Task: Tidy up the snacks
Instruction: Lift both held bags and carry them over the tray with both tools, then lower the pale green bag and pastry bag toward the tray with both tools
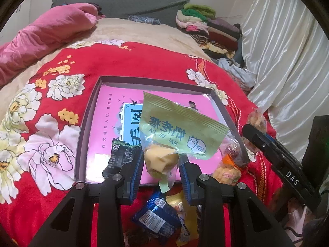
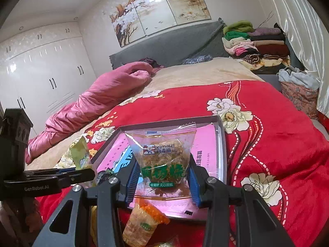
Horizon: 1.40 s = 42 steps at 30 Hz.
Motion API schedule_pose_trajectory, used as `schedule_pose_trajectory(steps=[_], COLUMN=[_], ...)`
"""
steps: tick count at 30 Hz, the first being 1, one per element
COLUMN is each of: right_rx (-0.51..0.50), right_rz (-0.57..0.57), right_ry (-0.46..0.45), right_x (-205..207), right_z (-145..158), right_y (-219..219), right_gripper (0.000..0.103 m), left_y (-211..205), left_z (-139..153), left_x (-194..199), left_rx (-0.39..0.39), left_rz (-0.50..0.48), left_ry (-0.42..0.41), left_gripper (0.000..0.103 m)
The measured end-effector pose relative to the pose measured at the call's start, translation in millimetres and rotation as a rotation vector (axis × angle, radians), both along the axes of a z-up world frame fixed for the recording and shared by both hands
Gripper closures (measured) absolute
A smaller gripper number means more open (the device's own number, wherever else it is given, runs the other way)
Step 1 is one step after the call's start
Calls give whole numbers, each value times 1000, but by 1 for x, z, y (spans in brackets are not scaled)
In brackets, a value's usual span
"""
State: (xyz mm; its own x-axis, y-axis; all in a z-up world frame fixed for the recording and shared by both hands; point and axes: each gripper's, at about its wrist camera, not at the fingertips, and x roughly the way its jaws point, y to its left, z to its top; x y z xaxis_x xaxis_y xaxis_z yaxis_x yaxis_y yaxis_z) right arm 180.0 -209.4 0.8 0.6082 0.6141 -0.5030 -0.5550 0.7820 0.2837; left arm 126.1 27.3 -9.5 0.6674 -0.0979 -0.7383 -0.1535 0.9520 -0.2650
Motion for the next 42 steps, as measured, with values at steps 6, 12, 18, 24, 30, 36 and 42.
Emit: schedule_pose_trajectory(steps=[6,12,18,24,30,36,42], right_rx=[-27,-51,-73,-90,-110,-117,-133], right_rz=[-23,-46,-51,7,19,50,91], right_ry=[16,38,66,82,79,87,95], right_x=[11,22,31,31,29,27,24], right_z=[-6,-12,-20,-27,-30,-32,-35], right_y=[0,-1,2,16,24,31,40], right_gripper=[60,60,60,60,60,60,60], left_y=[2,2,2,1,0,-3,-5], left_z=[-5,-13,-21,-27,-30,-35,-37], left_x=[9,19,26,30,33,37,38], left_rx=[-6,0,-4,-6,-6,-5,-4], left_rz=[8,10,5,3,0,-8,-18], left_ry=[13,31,52,67,77,88,96], left_gripper=[68,68,68,68,68,68,68])
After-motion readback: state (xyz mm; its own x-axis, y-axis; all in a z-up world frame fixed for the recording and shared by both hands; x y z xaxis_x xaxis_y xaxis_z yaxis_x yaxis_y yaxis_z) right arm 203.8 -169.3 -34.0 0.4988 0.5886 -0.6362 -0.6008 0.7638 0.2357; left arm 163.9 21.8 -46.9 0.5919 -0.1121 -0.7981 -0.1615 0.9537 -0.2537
